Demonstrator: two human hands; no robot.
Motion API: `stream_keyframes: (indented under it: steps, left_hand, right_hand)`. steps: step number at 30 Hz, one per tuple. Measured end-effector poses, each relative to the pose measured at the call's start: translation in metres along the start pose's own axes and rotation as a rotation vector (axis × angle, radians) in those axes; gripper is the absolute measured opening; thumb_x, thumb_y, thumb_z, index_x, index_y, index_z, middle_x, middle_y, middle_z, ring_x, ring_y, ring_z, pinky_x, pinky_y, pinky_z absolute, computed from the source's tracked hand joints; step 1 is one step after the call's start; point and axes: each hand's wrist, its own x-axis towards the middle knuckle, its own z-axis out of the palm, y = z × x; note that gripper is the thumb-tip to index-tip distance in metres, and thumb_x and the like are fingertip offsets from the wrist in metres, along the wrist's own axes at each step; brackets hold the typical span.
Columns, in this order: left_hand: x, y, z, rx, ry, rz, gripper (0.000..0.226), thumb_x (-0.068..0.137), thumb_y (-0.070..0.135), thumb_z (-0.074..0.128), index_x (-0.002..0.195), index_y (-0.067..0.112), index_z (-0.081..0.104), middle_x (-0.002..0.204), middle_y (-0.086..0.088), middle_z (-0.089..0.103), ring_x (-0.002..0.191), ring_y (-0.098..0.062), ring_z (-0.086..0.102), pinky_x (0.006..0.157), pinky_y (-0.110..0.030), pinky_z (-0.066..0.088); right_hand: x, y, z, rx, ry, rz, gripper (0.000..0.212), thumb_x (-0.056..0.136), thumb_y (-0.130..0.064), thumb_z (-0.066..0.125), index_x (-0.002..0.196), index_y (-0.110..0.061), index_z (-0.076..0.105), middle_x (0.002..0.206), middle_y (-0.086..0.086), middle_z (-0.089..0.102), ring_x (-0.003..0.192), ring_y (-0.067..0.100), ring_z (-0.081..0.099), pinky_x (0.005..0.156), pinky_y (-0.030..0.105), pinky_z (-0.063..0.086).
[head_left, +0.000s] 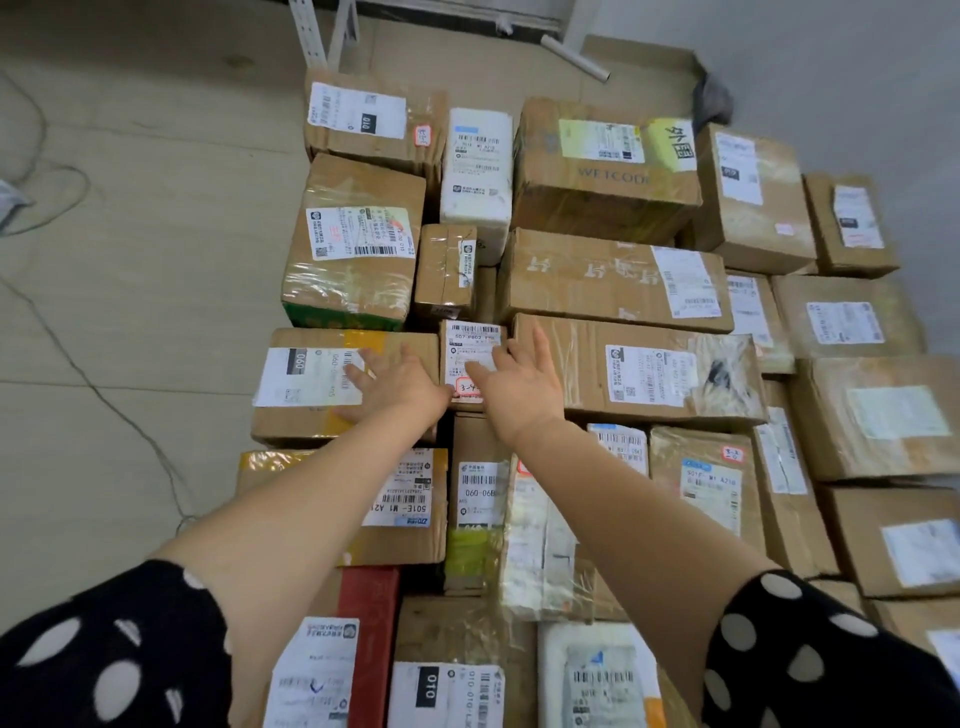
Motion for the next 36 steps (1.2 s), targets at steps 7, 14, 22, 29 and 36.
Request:
stream_keyframes:
  steps: [7, 14, 22, 29, 36]
  left_hand:
    - [-0.062, 0.001, -0.024, 0.195, 0.088, 0.295, 0.071, 0.087, 0.050, 0.057, 0.147, 0.031, 0.025, 0.155, -0.012, 0.022, 0.143, -0.032, 0.017, 0.113, -0.060, 0.012]
    - [-0.171, 0.005, -0.027, 0.517, 0.126, 0.622, 0.075, 0.088, 0.050, 0.053, 0.150, 0.030, 0.016, 0.153, -0.014, 0.022, 0.142, -0.034, 0.018, 0.114, -0.056, 0.018]
    - [-0.285, 0.047, 0.003, 0.686, 0.082, 1.065, 0.081, 0.089, 0.038, 0.058, 0.153, 0.026, 0.009, 0.158, -0.009, 0.014, 0.145, -0.027, 0.012, 0.114, -0.042, 0.027]
    - [-0.362, 0.059, 0.018, 0.820, 0.100, 1.426, 0.081, 0.090, 0.043, 0.056, 0.153, 0.024, 0.010, 0.157, -0.009, 0.019, 0.144, -0.025, 0.017, 0.114, -0.038, 0.023]
    - [-0.405, -0.002, 0.000, 0.927, 0.047, 1.742, 0.084, 0.088, 0.044, 0.059, 0.153, 0.023, 0.011, 0.157, -0.009, 0.020, 0.144, -0.026, 0.017, 0.116, -0.038, 0.019]
  right_hand:
    - [-0.070, 0.007, -0.018, 0.340, 0.106, 0.149, 0.048, 0.092, -0.014, 0.050, 0.139, -0.019, 0.040, 0.138, 0.009, 0.039, 0.128, 0.030, 0.036, 0.098, 0.038, 0.039]
    - [-0.190, 0.023, -0.018, 0.451, 0.198, 0.384, 0.060, 0.095, -0.040, 0.050, 0.145, -0.015, 0.030, 0.154, 0.014, 0.023, 0.141, 0.031, 0.024, 0.115, 0.041, 0.021]
    - [-0.333, 0.047, 0.002, 0.582, 0.216, 0.763, 0.063, 0.095, -0.045, 0.045, 0.146, -0.011, 0.028, 0.153, 0.013, 0.025, 0.142, 0.029, 0.020, 0.116, 0.039, 0.020]
    - [-0.428, 0.021, 0.002, 0.528, 0.198, 1.075, 0.071, 0.094, -0.049, 0.047, 0.148, -0.012, 0.023, 0.157, 0.011, 0.019, 0.145, 0.028, 0.014, 0.120, 0.041, 0.009]
    - [-0.477, -0.100, -0.023, 0.563, 0.189, 1.433, 0.066, 0.092, -0.052, 0.045, 0.145, -0.015, 0.029, 0.154, 0.010, 0.025, 0.144, 0.023, 0.017, 0.116, 0.048, -0.008]
